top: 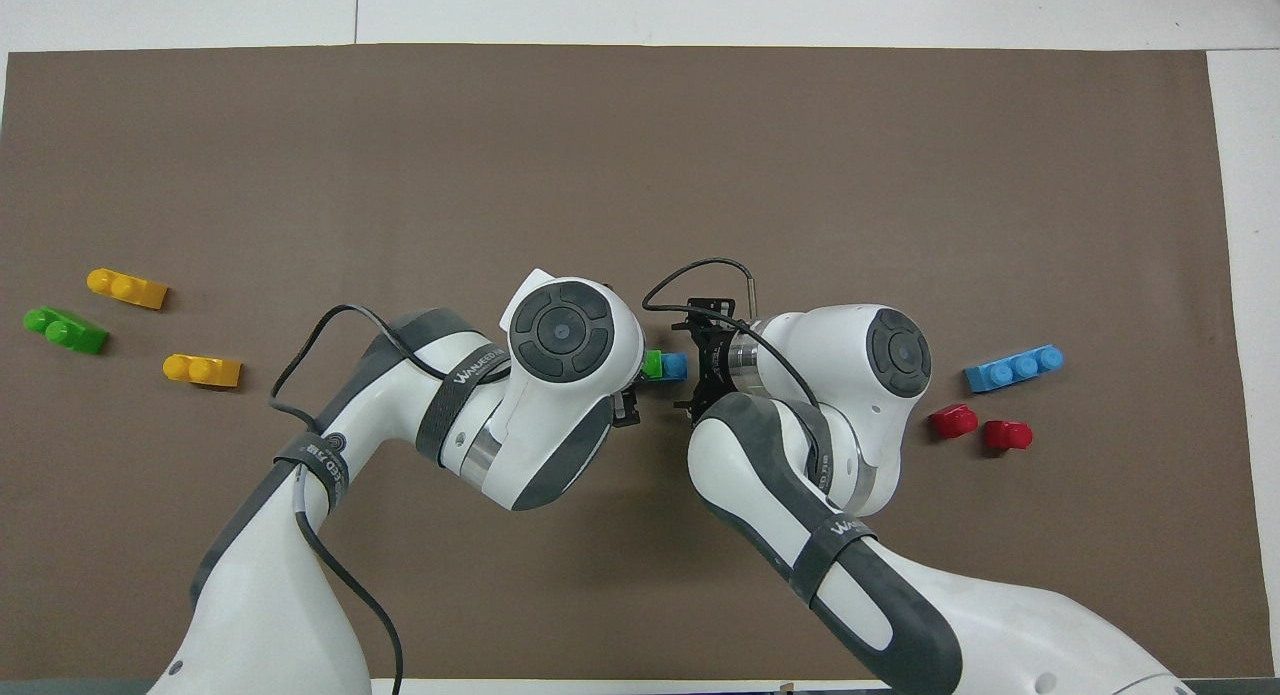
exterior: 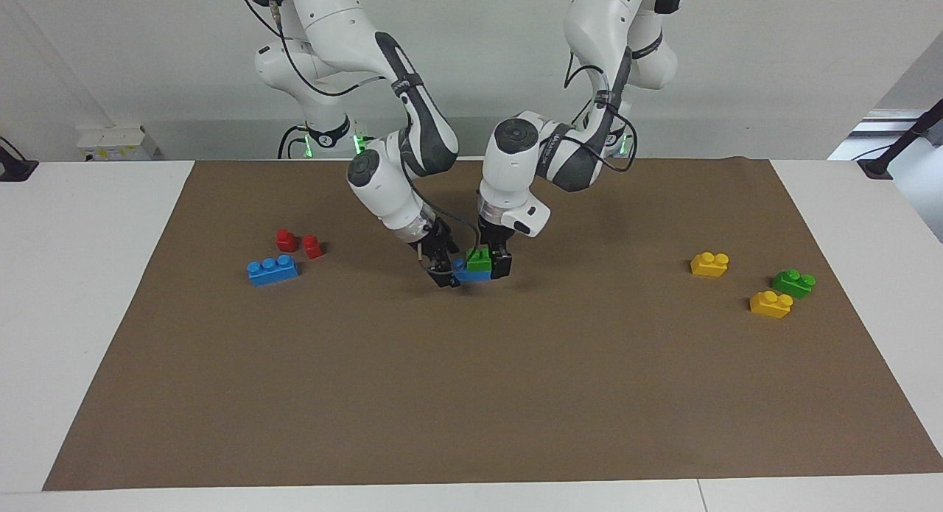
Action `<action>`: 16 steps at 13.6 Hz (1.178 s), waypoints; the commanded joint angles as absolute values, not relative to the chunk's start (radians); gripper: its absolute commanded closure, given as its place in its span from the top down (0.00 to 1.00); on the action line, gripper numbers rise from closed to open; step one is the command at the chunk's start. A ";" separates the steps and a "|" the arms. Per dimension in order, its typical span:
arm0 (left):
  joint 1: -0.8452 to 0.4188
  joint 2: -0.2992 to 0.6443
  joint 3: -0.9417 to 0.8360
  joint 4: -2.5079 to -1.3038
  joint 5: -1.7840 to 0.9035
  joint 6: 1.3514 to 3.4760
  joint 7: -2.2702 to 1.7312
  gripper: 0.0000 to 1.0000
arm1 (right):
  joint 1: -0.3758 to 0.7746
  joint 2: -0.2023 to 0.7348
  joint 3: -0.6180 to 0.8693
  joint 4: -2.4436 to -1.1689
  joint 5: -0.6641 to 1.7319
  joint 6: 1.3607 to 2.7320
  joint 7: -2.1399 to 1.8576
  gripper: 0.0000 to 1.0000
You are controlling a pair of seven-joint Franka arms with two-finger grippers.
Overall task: Remove green block with left arm and hold with right
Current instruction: 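Grasp the green brick with the left gripper while the right gripper grasps blue, then pull the green brick off with the left gripper while the right gripper holds blue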
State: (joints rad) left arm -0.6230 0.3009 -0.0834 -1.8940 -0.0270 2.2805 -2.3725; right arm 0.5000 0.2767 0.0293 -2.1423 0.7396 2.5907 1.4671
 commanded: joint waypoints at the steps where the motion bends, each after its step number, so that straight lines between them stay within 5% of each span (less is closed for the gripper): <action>1: -0.640 0.305 -0.069 -1.890 -0.008 2.275 -2.398 1.00 | 0.506 0.281 0.028 -2.149 0.773 2.609 1.411 0.93; 10: -0.649 0.304 -0.069 -1.899 -0.006 2.273 -2.398 1.00 | 0.494 0.281 0.028 -2.154 0.775 2.605 1.338 0.00; 13: -0.650 0.302 -0.069 -1.904 -0.006 2.273 -2.398 0.97 | 0.494 0.281 0.026 -2.152 0.784 2.603 1.335 0.00; 15: -0.663 0.301 -0.069 -1.904 0.017 2.275 -2.396 0.60 | 0.497 0.281 0.028 -2.154 0.784 2.605 1.322 0.00; 16: -0.663 0.301 -0.071 -1.904 0.018 2.276 -2.390 0.14 | 0.497 0.281 0.028 -2.154 0.784 2.605 1.310 0.00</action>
